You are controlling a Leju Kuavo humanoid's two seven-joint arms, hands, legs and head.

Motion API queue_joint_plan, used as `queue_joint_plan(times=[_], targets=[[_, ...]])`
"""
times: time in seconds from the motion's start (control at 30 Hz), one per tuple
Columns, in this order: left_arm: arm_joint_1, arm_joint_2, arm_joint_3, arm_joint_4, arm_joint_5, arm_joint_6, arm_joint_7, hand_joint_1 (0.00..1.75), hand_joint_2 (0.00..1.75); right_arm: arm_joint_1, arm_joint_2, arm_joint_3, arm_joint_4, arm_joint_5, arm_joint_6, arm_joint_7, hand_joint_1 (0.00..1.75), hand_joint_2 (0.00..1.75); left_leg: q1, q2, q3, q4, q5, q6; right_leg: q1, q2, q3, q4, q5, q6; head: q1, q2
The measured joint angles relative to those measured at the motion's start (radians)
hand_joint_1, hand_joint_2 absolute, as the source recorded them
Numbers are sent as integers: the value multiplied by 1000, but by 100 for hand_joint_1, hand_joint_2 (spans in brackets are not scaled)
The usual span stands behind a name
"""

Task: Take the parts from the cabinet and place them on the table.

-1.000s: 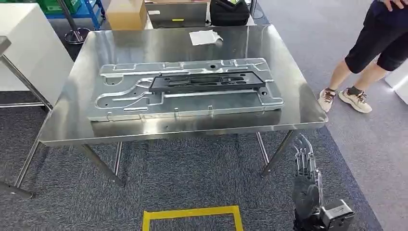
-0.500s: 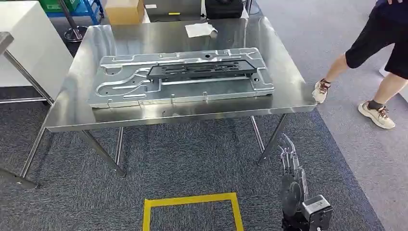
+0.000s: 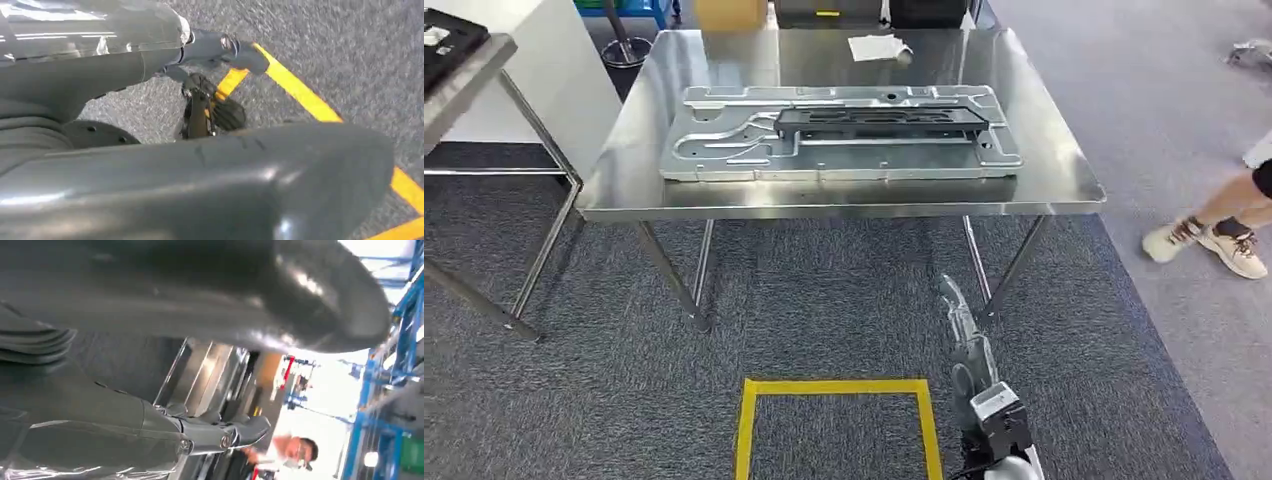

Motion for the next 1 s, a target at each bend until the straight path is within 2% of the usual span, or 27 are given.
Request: queue_joint_plan(times=[0.03,0.07,0.1,0.13,0.17,0.2,0.23,0.27,0.3,0.33,0.37,0.4,0.47,0.5,0.53,0.57,0.6,0.63,0.67,0.73,0.77,0.8,0.83,0.87,0.9,0.93,1.0], targets=[[-1,-1,2,0,0,4,-5,0,0,-3,-7,11,11,8,-11,2,0,0,0,-8,-15,0,10,8,0,22,-15,38,-61,2,0,0],[0,-2,2,0,0,8,-8,0,0,-8,-12,24,20,25,-27,2,0,0,-1,-16,-31,0,19,14,1,39,-37,107,-124,3,0,0],[2,-2,3,0,0,11,-12,0,0,-15,-19,37,34,49,-49,7,0,0,-4,-22,-47,0,30,17,1,50,-61,189,-173,4,0,0],[3,-2,3,0,0,13,-14,0,0,-22,-26,50,53,76,-73,15,0,0,-7,-30,-59,1,42,19,2,52,-79,260,-199,3,0,0],[3,-2,3,0,0,20,-14,0,0,-30,-29,71,81,109,-104,29,0,0,-11,-40,-76,1,56,19,3,53,-84,308,-190,-1,0,0],[5,-3,3,0,0,25,-14,0,0,-40,-30,87,111,122,-123,40,0,0,-13,-49,-88,2,65,19,5,55,-69,303,-160,-6,0,0],[6,-4,3,0,0,29,-13,0,0,-52,-30,101,145,125,-136,48,0,0,-16,-58,-98,2,74,18,11,58,-30,255,-121,-15,0,0],[6,-4,3,0,0,31,-10,0,0,-64,-30,115,183,125,-148,52,0,0,-20,-70,-105,2,82,17,15,67,32,171,-90,-27,0,0],[5,-7,3,0,0,35,-5,0,0,-75,-30,127,221,125,-159,53,0,0,-20,-78,-109,2,89,16,20,96,98,72,-78,-45,0,0],[2,-14,3,0,0,39,-2,0,0,-87,-31,136,255,125,-172,53,0,0,-22,-86,-115,3,96,11,26,139,152,-15,-107,-68,0,0],[0,-13,3,0,0,42,-1,0,0,-96,-31,142,279,126,-184,51,0,0,-21,-94,-118,3,103,8,22,136,165,-44,-109,-63,0,0],[2,-13,3,0,0,44,2,0,0,-106,-31,150,312,129,-197,50,0,0,-18,-103,-123,3,109,1,29,125,165,-53,-114,-63,0,0],[8,-13,3,0,0,45,5,0,0,-115,-32,163,356,134,-211,50,0,0,-18,-122,-130,-5,124,-15,28,105,163,-64,-105,-68,0,0],[9,-11,3,0,1,48,5,0,0,-118,-31,172,375,137,-215,49,0,0,-17,-104,-138,13,116,-14,15,88,165,-78,-91,-65,0,0],[10,-11,3,0,1,48,5,0,0,-121,-31,178,388,138,-217,49,0,0,-20,-72,-154,46,78,-18,15,83,161,-81,-86,-73,0,0],[10,-12,3,0,1,48,5,0,0,-123,-31,182,402,139,-218,48,0,0,-18,-55,-180,108,29,-23,15,71,157,-80,-83,-74,-2,0],[9,-12,3,0,1,48,5,0,0,-122,-32,184,414,138,-219,49,0,0,-13,-46,-211,191,-21,-30,16,56,152,-79,-81,-72,-2,0],[10,-12,3,0,1,48,5,0,0,-122,-32,184,426,138,-219,49,0,0,-9,-42,-239,267,-54,-36,17,42,146,-76,-78,-71,-2,0],[11,-12,3,0,1,48,5,0,0,-122,-32,186,434,138,-219,49,0,0,-4,-40,-252,317,-64,-42,16,29,140,-72,-77,-69,-2,0],[13,-11,3,0,1,48,5,0,0,-123,-32,192,447,138,-219,49,0,0,4,-33,-221,288,-34,-51,14,7,133,-64,-78,-67,-2,0],[14,-11,3,0,1,48,5,0,0,-124,-32,193,453,138,-219,49,0,0,10,-25,-155,187,11,-56,11,-6,131,-59,-80,-63,-2,0],[15,-10,3,0,1,50,5,0,0,-125,-32,194,457,138,-219,49,0,0,13,-8,-91,87,44,-60,8,-17,130,-52,-84,-56,-2,0],[13,-11,3,0,1,50,5,0,0,-128,-33,194,460,138,-219,49,0,0,10,30,-54,14,26,-66,11,-26,128,-45,-89,-47,-2,0],[13,-12,3,0,1,51,5,0,0,-131,-33,194,463,140,-223,49,0,0,2,26,-54,31,42,-48,14,-31,125,-42,-90,-40,-2,0],[15,-12,3,0,1,51,5,0,0,-132,-34,197,465,142,-227,48,0,0,-2,25,-63,32,42,-38,17,-36,130,-39,-93,-36,-2,0],[15,-12,3,0,1,55,4,0,0,-133,-34,201,466,143,-235,48,0,0,2,15,-61,22,29,-28,21,-43,129,-34,-94,-32,-1,0],[15,-12,3,0,1,60,2,0,0,-133,-33,211,468,151,-250,45,0,0,1,-2,-66,17,33,-13,17,-58,129,-34,-97,-22,-2,0]])
